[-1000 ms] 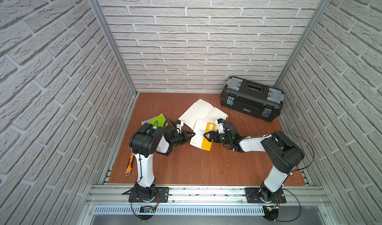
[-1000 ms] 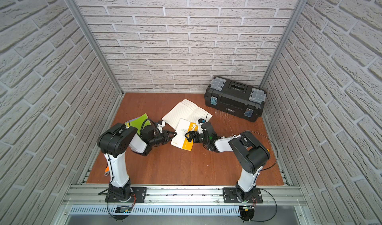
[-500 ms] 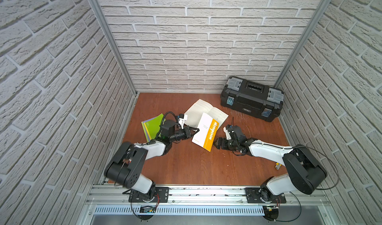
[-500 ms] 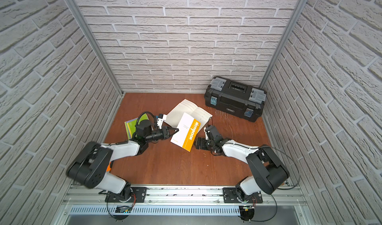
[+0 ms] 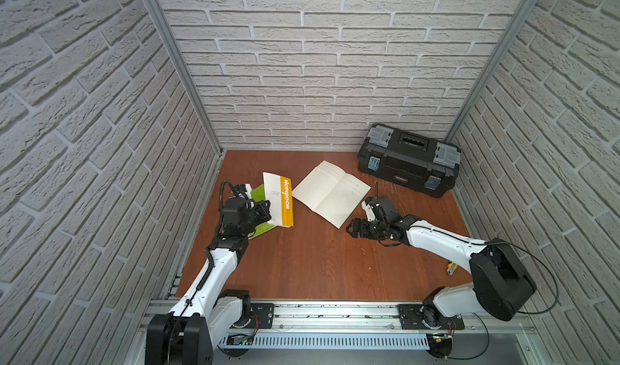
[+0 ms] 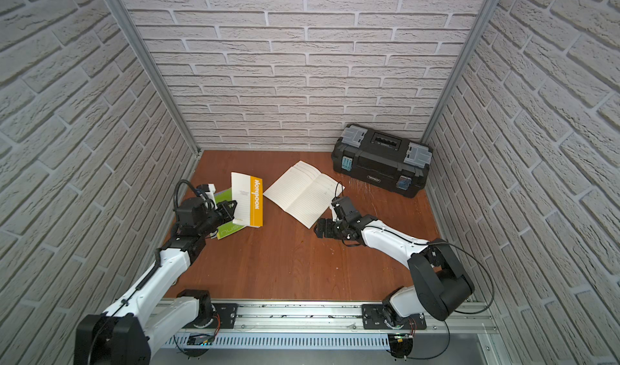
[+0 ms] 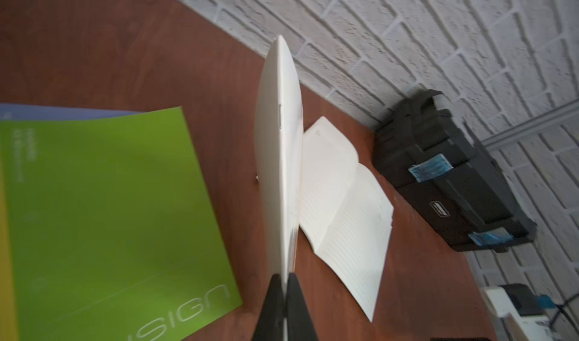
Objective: Close the notebook
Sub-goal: Place the notebook at the notebook.
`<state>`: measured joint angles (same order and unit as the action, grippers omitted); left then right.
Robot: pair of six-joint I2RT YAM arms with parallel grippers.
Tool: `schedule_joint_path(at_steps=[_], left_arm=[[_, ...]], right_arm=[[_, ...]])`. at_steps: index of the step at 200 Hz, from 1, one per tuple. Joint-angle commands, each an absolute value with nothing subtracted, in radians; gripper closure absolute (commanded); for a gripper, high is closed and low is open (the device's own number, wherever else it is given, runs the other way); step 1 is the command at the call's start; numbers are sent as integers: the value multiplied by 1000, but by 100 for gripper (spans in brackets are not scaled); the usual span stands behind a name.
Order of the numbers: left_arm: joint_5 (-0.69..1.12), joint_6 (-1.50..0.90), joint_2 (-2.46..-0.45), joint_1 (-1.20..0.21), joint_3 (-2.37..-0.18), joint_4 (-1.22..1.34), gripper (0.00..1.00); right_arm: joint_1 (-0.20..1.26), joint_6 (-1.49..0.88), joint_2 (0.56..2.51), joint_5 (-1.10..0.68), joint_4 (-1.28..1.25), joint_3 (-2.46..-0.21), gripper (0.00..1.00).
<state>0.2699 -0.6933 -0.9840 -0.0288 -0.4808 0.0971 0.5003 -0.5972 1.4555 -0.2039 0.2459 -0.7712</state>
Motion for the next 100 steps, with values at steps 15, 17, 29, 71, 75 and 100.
schedule_joint_path(at_steps=[15, 17, 29, 71, 75, 100], left_arm=[[287, -726, -1060, 81, -437, 281, 100], [289, -727, -1066, 86, -435, 290, 100], [300, -742, -1120, 118, -429, 341, 100], [261, -719, -1269, 177, -481, 317, 100], [246, -718, -1278, 180, -483, 307, 100], [167, -686, -1313, 186, -489, 253, 64]], right_arm=[[505, -575, 1526, -233, 205, -785, 7], [505, -576, 1531, -234, 203, -785, 7], [504, -581, 1558, -247, 184, -788, 7], [504, -584, 1621, -280, 151, -809, 7], [505, -584, 1625, -280, 152, -811, 7], [504, -578, 1620, -291, 141, -814, 7]])
